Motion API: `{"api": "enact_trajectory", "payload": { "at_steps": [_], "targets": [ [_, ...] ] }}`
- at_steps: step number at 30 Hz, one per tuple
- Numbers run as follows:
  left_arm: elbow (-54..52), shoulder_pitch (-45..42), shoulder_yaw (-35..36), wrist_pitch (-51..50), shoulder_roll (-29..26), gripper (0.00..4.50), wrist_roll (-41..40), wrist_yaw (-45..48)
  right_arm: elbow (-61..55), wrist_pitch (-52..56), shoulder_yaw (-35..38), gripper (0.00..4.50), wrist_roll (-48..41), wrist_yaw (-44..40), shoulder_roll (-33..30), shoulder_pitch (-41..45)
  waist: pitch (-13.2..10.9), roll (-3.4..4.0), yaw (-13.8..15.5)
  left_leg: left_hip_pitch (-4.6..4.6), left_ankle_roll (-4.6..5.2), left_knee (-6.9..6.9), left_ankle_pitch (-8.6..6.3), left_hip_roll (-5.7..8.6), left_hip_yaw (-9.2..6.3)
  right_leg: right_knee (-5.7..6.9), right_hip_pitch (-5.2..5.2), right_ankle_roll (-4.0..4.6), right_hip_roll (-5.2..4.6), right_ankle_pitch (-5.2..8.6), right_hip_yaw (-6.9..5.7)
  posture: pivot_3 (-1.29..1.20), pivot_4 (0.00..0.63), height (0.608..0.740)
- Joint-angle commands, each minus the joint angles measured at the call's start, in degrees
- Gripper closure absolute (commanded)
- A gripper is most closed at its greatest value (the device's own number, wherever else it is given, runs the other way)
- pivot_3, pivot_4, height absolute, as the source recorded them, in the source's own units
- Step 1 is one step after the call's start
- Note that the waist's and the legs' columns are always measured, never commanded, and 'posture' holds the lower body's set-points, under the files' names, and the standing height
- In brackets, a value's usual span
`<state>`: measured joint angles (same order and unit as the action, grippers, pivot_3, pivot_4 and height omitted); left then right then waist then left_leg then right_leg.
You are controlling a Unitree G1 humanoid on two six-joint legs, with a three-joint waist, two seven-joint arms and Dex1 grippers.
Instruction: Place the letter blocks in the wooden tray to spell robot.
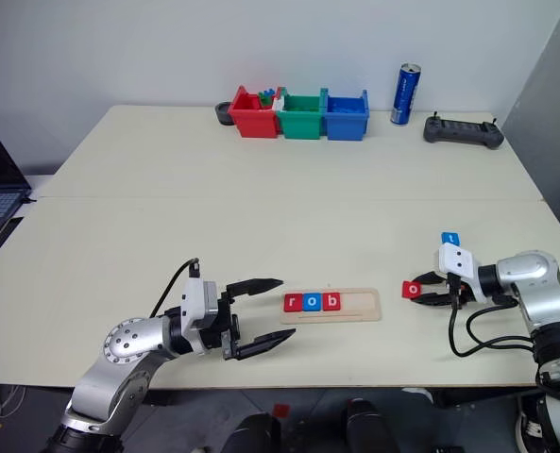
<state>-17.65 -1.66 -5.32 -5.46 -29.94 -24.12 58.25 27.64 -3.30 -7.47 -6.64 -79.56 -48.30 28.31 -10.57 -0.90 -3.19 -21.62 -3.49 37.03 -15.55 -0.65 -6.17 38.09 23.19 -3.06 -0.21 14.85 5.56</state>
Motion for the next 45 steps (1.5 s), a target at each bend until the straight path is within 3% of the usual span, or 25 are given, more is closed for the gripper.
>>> {"api": "enact_trajectory", "payload": {
  "at_steps": [1, 7, 13, 21, 23, 27, 30, 36, 39, 45],
  "targets": [
    [-2.32, 0.74, 0.67, 0.99, -0.28, 0.00, -0.82, 0.01, -10.02, 9.04, 3.67, 3.05, -1.37, 4.75, -2.17, -5.13, 0.00, 0.01, 0.10, 0.00, 0.00, 0.00, 0.00, 0.00, -0.01, 0.00, 0.00, 0.00, 0.00, 0.00, -0.01, 0.00, 0.150, 0.740],
    [-2.73, 1.83, 0.86, 1.22, -0.41, 0.00, -0.82, -0.06, -35.56, 45.47, 12.18, 3.05, -7.75, 22.43, 1.42, -15.67, 0.03, 0.04, 0.74, -0.03, -0.01, 0.02, 0.00, 0.02, -0.05, 0.03, 0.00, 0.00, 0.00, 0.00, -0.02, 0.00, 0.150, 0.740],
    [-1.06, 0.15, 0.42, 1.37, -0.22, 0.00, -0.88, 0.98, -51.20, 74.49, 18.50, 3.05, -8.85, 41.70, 12.15, -14.12, 0.04, 0.05, 0.71, -0.03, -0.01, 0.03, 0.01, 0.00, -0.05, 0.02, 0.00, -0.01, 0.05, 0.01, -0.02, 0.00, 0.150, 0.740],
    [-0.27, -1.03, 0.22, 1.25, 0.00, 0.00, -0.95, 1.95, -61.79, 93.66, 20.22, 3.05, -5.37, 57.43, 23.23, -13.33, 0.06, 0.07, 0.93, -0.07, -0.01, 0.00, 0.01, 0.02, -0.06, -0.04, 0.02, -0.02, 0.04, 0.02, -0.04, 0.00, 0.150, 0.740],
    [-0.21, -1.15, 0.20, 1.18, 0.02, 0.00, -0.95, 2.02, -65.08, 95.52, 20.23, 2.29, -5.05, 60.74, 26.85, -15.04, 0.08, 0.06, 0.94, -0.07, -0.01, -0.01, 0.01, 0.01, -0.06, -0.04, 0.02, -0.02, 0.04, 0.02, -0.05, 0.00, 0.150, 0.740],
    [-0.01, -1.37, 0.05, 1.20, 0.17, 0.00, -0.83, 2.13, -67.97, 95.80, 19.75, 0.90, -6.66, 63.50, 29.93, -16.87, 0.14, 0.03, 0.96, -0.07, -0.01, -0.02, 0.00, 0.01, -0.06, -0.07, 0.02, -0.03, 0.03, 0.03, -0.06, 0.00, 0.150, 0.740],
    [0.06, -1.39, 0.07, 1.21, 0.25, 0.00, -0.76, 2.20, -67.46, 95.80, 19.61, 0.02, -7.45, 63.46, 28.27, -14.73, 0.15, 0.04, 0.95, -0.06, -0.01, -0.02, 0.00, 0.01, -0.05, -0.06, 0.02, -0.03, 0.03, 0.03, -0.05, 0.00, 0.150, 0.740],
    [0.21, -1.23, 0.08, 1.44, 0.42, 0.00, -0.57, 2.23, -60.61, 88.89, 17.60, 0.02, -10.11, 57.48, 17.08, -7.78, 0.13, 0.05, 0.83, -0.06, 0.00, -0.02, 0.00, 0.01, -0.01, -0.08, 0.04, -0.03, 0.03, 0.03, -0.03, 0.00, 0.150, 0.740],
    [0.37, -1.17, 0.12, 1.72, 0.52, 0.00, -0.51, 2.15, -57.20, 79.14, 14.12, 0.02, -12.08, 49.54, 9.41, -7.01, 0.13, 0.05, 0.72, -0.07, 0.01, -0.07, -0.01, 0.00, -0.02, -0.10, 0.06, -0.01, 0.05, 0.05, -0.04, 0.00, 0.150, 0.740],
    [1.05, -1.36, -0.15, 2.28, 0.73, 0.00, -0.46, 2.43, -43.95, 32.60, 9.11, 0.02, -10.85, 17.29, -4.45, -13.68, 0.07, 0.00, 0.79, -0.12, 0.03, -0.06, -0.01, 0.00, -0.01, -0.19, 0.04, -0.29, 0.03, 0.20, -0.07, 0.00, 0.150, 0.740]
  ]
}}
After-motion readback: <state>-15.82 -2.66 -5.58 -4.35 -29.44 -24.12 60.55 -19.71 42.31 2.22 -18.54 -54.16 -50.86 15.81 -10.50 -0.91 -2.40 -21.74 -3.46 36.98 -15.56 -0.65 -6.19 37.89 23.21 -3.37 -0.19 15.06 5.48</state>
